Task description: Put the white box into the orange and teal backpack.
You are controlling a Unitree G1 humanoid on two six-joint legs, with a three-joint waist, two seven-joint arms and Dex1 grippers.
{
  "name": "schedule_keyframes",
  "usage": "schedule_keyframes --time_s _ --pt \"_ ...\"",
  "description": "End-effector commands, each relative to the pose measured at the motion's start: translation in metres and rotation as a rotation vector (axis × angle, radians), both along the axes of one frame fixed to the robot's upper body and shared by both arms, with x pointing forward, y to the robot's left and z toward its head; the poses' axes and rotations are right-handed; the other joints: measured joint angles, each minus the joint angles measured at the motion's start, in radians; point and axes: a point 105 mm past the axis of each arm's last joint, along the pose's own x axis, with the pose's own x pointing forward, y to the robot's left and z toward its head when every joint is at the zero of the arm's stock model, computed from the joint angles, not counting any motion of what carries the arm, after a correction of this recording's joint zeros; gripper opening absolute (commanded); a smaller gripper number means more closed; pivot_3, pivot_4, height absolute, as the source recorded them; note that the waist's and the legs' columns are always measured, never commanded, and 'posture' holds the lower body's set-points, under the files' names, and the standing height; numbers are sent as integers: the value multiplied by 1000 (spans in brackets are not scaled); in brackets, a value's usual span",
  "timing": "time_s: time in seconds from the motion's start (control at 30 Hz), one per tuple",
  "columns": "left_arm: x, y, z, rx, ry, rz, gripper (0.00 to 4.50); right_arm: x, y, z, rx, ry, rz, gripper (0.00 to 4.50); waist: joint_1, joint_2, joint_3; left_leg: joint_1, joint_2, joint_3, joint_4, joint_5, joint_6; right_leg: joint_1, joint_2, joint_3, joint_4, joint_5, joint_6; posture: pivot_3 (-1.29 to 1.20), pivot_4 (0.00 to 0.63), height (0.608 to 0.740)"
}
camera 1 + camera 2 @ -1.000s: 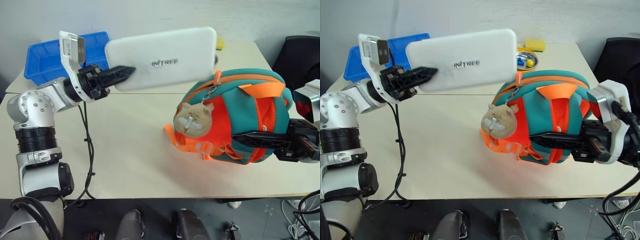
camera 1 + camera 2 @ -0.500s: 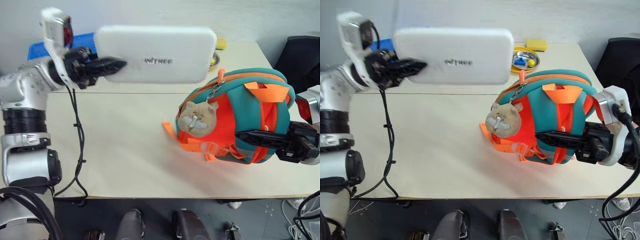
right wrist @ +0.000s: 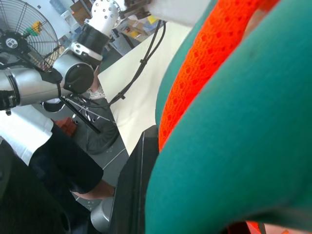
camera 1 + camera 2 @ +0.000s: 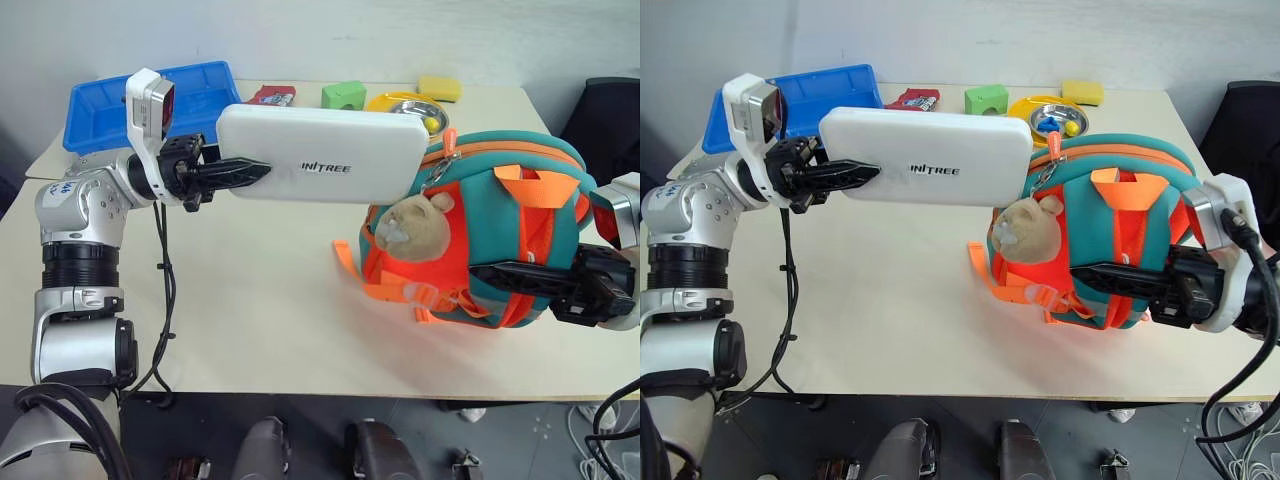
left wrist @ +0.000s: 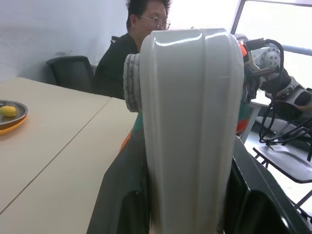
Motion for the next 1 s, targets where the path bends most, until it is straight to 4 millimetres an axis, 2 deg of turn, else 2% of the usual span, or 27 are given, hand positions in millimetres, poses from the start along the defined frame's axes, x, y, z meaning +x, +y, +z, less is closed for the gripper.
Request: schedule_keyframes --time_s 0.03,0.3,0.43,0.57,0.8,0.9,1.0 --pt "-5 0 16 19 -85 -16 1295 -9 1 11 0 -43 32 11 0 0 0 0 0 0 0 0 0 0 0 0 0 0 0 0 150 740" --pt "2 -8 7 53 -105 -24 1295 -17 1 14 7 -40 48 11 3 0 0 0 0 0 1 0 0 0 0 0 1 0 0 0 150 740" --pt "7 -8 16 15 -117 -10 1295 -21 0 18 9 -41 59 11 5 0 0 -1 0 -1 2 0 0 0 0 -1 0 0 0 0 150 740" --pt "10 -12 13 30 -129 -23 1295 -24 1 18 5 -42 66 11 3 0 0 -2 0 -1 2 0 0 0 0 -2 0 0 0 0 150 740" --pt "6 -37 -12 140 -172 -99 1295 -24 3 19 8 -51 71 11 5 0 0 -2 0 -1 2 0 0 0 0 -2 1 0 0 0 150 740" --pt "4 -52 -26 206 -215 -131 1295 -24 5 19 8 -53 75 11 6 0 0 -2 0 -1 2 0 0 0 0 -2 0 0 0 0 150 740" --pt "5 -68 -33 242 -270 -138 1295 -24 7 20 10 -57 87 11 8 0 0 -2 0 -1 3 0 1 0 0 -2 1 0 0 0 150 740"
